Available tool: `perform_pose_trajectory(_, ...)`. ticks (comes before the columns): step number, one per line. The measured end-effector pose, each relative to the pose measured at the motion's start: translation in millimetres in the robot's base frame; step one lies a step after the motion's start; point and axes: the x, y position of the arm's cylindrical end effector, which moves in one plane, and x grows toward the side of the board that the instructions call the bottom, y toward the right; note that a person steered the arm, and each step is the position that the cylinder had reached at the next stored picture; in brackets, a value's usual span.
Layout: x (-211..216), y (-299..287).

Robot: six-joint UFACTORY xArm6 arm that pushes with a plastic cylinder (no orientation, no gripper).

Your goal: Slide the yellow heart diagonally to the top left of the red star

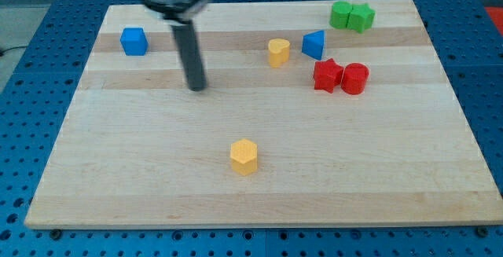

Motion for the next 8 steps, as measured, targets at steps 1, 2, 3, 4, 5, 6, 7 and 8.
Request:
perform_pose_trajectory(1,-3,67)
perform_pose_trajectory(2,-21,81)
perform_pose_trajectory(3,-24,121)
perform_pose_trajectory(4,-42,135)
perform_pose_trajectory(5,-65,132)
perform_pose_trajectory(6,-68,118)
perform_pose_trajectory(7,-65,93)
perform_pose_trajectory(8,-64,89)
